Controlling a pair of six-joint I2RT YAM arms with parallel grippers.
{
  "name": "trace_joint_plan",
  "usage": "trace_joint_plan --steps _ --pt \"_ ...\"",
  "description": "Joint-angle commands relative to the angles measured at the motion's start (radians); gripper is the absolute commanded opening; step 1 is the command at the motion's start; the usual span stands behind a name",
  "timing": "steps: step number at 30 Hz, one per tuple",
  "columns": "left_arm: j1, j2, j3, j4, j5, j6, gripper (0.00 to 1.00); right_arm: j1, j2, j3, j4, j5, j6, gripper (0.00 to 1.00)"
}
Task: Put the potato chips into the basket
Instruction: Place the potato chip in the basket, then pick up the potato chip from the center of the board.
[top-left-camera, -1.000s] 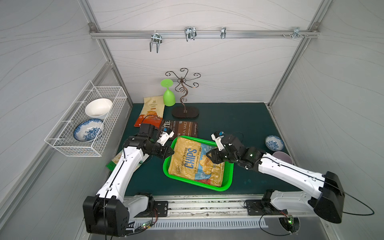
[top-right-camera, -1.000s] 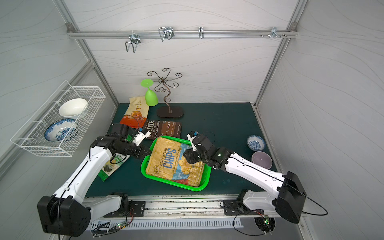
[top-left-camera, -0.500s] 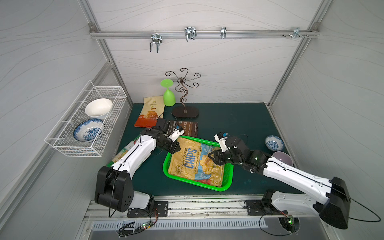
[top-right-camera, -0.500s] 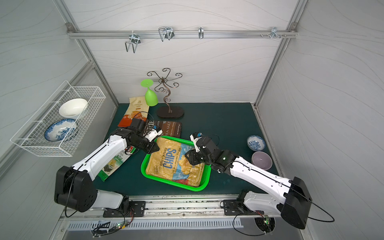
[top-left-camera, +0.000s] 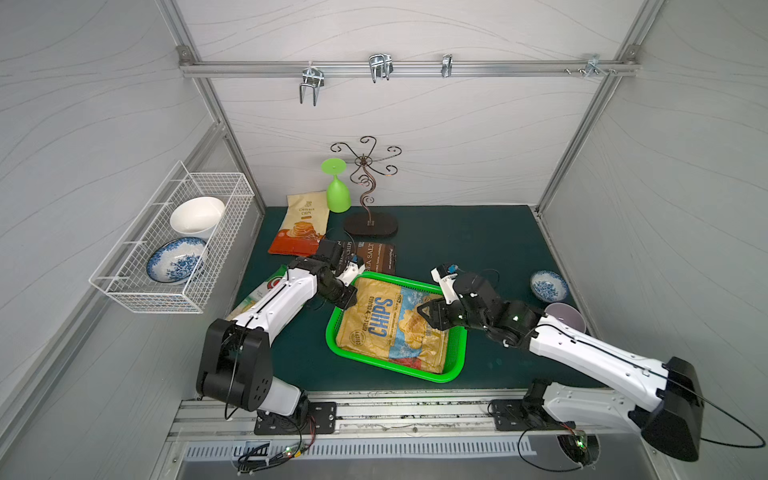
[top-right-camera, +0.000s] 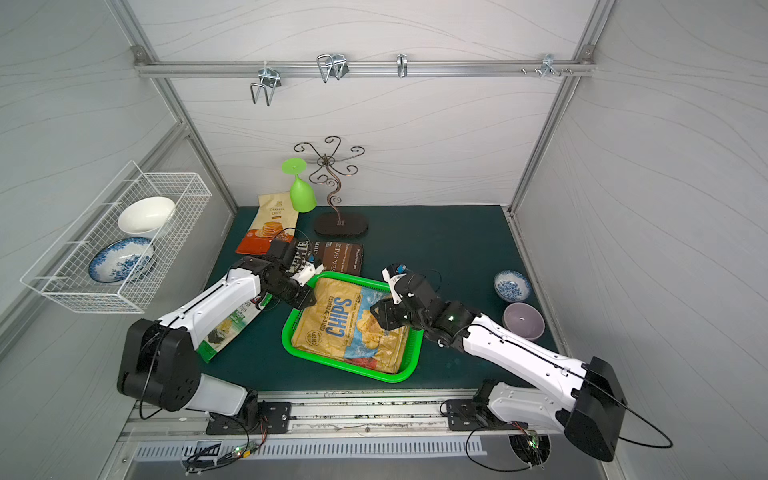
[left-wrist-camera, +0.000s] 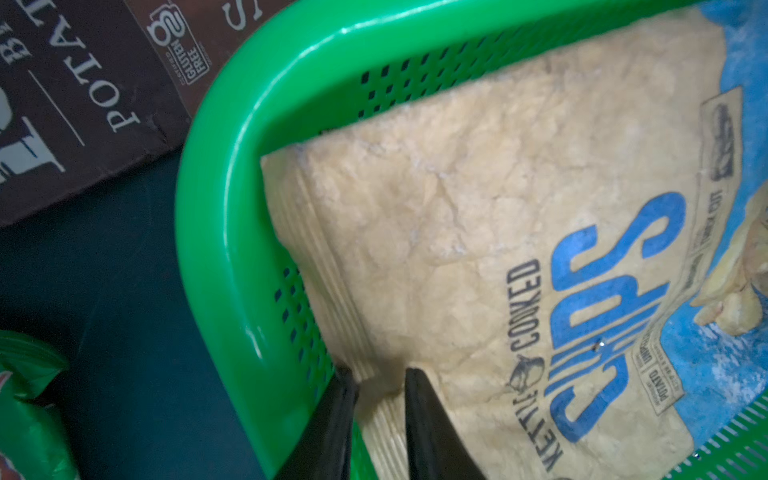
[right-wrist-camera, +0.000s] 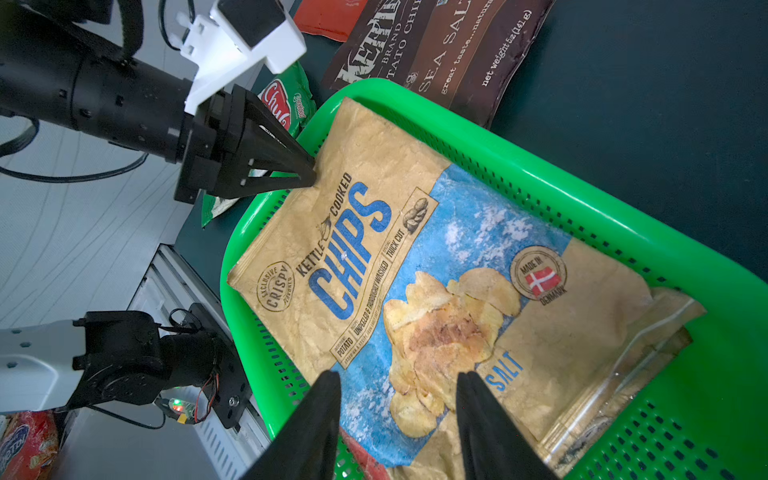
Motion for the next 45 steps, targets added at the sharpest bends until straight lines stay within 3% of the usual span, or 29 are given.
trace_joint_plan --steps 1,3,6,13,16,20,27,45 --pt "0.001 -0.066 0.058 -0.028 -0.021 0.002 0.36 -0.004 -0.014 0.015 -0.015 0.009 -0.014 0.49" --pt "0.009 -0.097 0.075 -0.036 -0.026 -0.002 0.45 -0.004 -0.012 0.015 -0.017 0.01 -0.014 0.5" --pt "0.042 -0.118 0.102 -0.048 -0.02 -0.013 0.49 -0.004 -0.015 0.009 -0.016 0.011 -0.012 0.51" --pt "0.178 -0.081 0.149 -0.028 0.001 -0.09 0.5 -0.004 -0.02 -0.006 -0.009 0.015 -0.009 0.51" --pt "0.208 -0.049 0.141 0.039 -0.068 -0.132 0.5 -0.003 -0.019 -0.011 -0.004 0.018 -0.008 0.52" --pt "0.249 0.04 0.167 0.093 -0.126 -0.169 0.52 -0.003 -0.017 -0.016 -0.001 0.018 -0.005 0.52" --pt "0.344 0.255 0.311 0.071 -0.05 -0.161 0.56 -0.004 -0.046 -0.038 -0.009 0.027 0.006 0.53" --pt "0.352 0.608 0.658 0.008 -0.136 -0.14 0.49 -0.004 -0.128 -0.065 -0.044 0.062 0.014 0.53"
